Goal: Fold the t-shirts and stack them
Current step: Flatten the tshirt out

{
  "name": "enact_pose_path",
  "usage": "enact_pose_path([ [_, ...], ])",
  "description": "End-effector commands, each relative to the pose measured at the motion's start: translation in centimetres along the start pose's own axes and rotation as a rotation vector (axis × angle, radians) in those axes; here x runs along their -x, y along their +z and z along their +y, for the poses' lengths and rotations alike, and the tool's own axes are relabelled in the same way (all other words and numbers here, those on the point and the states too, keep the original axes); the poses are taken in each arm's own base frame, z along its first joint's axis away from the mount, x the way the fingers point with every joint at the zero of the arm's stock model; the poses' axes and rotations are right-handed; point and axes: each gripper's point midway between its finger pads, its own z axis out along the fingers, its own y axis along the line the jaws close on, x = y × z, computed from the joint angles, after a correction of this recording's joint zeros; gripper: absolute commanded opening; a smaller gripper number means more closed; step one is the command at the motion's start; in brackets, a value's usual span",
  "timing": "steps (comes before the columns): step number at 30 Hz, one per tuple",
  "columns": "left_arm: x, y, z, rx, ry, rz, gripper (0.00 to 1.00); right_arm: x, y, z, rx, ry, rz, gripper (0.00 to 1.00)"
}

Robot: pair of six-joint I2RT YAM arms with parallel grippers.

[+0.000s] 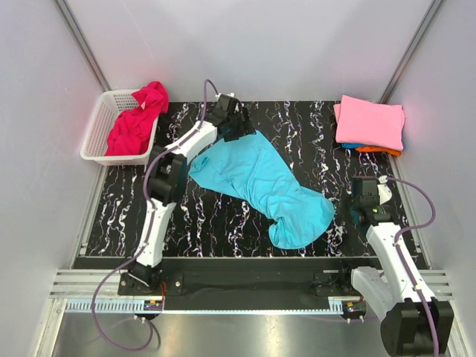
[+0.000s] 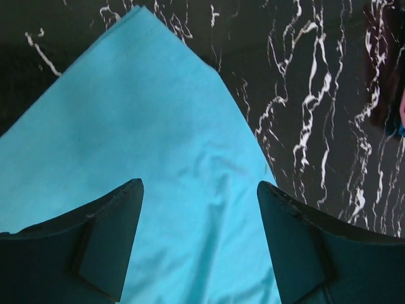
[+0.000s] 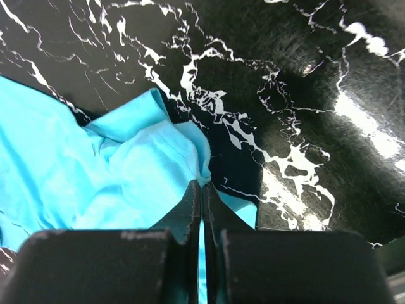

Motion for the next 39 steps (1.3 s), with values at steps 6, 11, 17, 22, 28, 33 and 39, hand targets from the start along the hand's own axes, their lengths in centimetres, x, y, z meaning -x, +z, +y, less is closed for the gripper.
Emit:
enact_pose_path([
  [6,6.5,2.3,-0.7,-0.005,-0.047,-0.261,0.80,-1.4,0.5,0.9,0.071,-0.015,0.060,0.00],
  [11,5.9,3.5,2.6,0.149,-0.055,-0.268,0.82,-0.7,0.4,1.6,0.081,-0.032,0.046,0.00],
  [17,0.2,2.3,7.5,0.322,-0.052,-0.111,0.84,0.9,-0.2,3.6,0.115,-0.039,0.020,0.00],
  [22,-5.8,0.8,11.8,0.424,-0.059,0.016,0.84,2.0,-0.4,4.9,0.131,-0.049,0.001,0.00],
  [28,-9.5,-4.7,14.6,0.535,-0.115,0.061,0.76,3.3,-1.1,5.7,0.145,-0.097,-0.037,0.00],
  [33,-12.7,-10.1,16.4,0.598,-0.174,0.065,0.76,4.4,-1.5,6.3,0.140,-0.113,-0.066,0.00],
  [39,-18.3,-16.6,19.6,0.695,-0.222,0.089,0.74,5.4,-1.6,7.3,0.148,-0.138,-0.073,0.00],
])
